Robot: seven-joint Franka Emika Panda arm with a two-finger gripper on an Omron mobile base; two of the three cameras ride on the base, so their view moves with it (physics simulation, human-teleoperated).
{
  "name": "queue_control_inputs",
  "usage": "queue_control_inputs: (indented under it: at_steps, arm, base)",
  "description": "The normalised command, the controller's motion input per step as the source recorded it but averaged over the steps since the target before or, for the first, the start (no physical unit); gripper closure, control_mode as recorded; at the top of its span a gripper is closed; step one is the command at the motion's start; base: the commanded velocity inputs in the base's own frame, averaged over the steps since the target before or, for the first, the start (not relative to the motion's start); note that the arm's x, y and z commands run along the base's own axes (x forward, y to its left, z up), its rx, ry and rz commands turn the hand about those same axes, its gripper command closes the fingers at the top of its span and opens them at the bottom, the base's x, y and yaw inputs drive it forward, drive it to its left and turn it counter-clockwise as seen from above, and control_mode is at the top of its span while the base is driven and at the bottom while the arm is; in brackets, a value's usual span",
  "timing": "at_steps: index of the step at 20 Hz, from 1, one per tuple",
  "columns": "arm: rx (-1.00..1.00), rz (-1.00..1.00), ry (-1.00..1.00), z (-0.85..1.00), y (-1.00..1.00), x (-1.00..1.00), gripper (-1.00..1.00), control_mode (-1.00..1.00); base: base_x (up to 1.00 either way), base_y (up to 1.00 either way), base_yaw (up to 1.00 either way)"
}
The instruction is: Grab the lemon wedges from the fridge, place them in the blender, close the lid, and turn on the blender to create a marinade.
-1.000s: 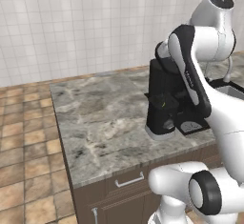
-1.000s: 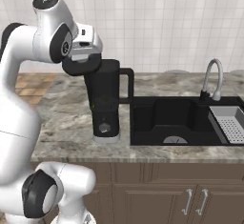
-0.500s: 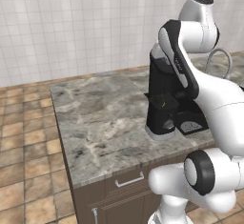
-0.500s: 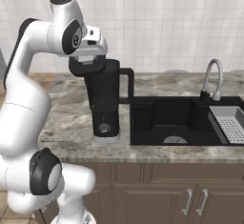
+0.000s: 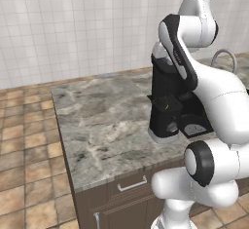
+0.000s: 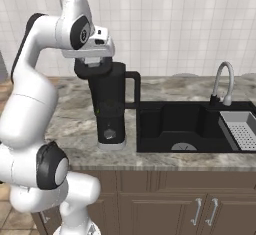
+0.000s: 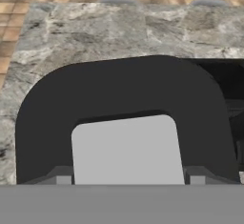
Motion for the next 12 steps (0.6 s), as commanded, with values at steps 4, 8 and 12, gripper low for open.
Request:
queue_control_inputs:
  at_steps: [4, 8, 12]
  arm:
    - [0.00, 0.00, 0.10, 0.00, -0.24, 0.46, 1.00, -1.00]
    - [0.00, 0.00, 0.04, 0.00, -0.23, 0.57, 1.00, -1.00]
    - [0.00, 0.00, 0.04, 0.00, -0.16, 0.53, 1.00, -1.00]
  base:
    - [0.00, 0.00, 0.00]
    - [0.00, 0.00, 0.00]
    - [0.00, 0.00, 0.00]
